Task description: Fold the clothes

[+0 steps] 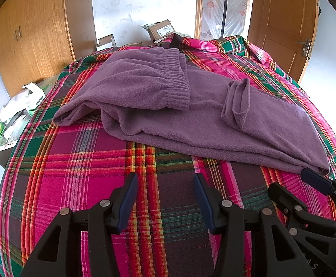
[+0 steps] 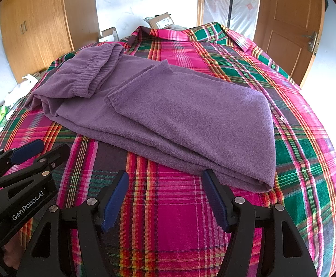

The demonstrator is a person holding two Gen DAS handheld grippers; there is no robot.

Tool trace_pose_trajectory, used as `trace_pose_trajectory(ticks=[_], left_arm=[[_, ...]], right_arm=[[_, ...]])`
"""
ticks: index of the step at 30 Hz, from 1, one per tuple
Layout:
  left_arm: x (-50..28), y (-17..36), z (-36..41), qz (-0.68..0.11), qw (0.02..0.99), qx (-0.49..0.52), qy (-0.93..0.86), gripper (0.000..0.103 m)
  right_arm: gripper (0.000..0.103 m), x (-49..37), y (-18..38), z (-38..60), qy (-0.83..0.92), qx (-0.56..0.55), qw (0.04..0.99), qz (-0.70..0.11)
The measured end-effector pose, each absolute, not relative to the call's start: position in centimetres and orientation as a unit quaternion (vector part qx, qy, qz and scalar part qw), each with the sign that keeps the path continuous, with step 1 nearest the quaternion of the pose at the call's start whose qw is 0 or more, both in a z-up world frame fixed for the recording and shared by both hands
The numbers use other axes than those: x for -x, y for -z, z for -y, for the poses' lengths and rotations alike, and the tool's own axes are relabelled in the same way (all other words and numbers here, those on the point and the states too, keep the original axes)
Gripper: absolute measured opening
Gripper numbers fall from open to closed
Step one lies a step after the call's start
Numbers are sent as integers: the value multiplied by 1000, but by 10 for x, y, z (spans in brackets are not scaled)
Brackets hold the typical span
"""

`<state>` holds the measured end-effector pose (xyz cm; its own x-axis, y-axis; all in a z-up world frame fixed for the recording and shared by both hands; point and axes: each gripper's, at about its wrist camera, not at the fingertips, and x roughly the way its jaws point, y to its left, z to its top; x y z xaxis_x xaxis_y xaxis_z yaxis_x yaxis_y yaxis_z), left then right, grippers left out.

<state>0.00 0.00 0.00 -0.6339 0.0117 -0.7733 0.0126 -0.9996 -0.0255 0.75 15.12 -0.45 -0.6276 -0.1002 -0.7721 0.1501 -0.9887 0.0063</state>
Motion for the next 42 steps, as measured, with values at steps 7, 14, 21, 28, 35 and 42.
trace_pose_trajectory(ticks=[7,14,21,28,35,42], left_arm=[[-1,0,-1,-14,1,-428,904,50],[-4,0,-2,-13,1,-428,904,50],[0,1,0,-14,2,-428,904,50],[-3,1,-4,-6,1,-429,903,56],[-3,1,-4,-9,-1,-429,903,57],[-4,-2,5,-25,-41,-426,903,56]], right_arm=[[69,-7,5,-152,902,-426,69,-29],[69,-7,5,-152,902,-426,70,-29],[69,-7,5,-151,902,-426,70,-29],[69,-4,5,-150,901,-426,71,-29],[69,-5,5,-151,900,-427,75,-36],[67,-1,4,-148,896,-425,108,-65]])
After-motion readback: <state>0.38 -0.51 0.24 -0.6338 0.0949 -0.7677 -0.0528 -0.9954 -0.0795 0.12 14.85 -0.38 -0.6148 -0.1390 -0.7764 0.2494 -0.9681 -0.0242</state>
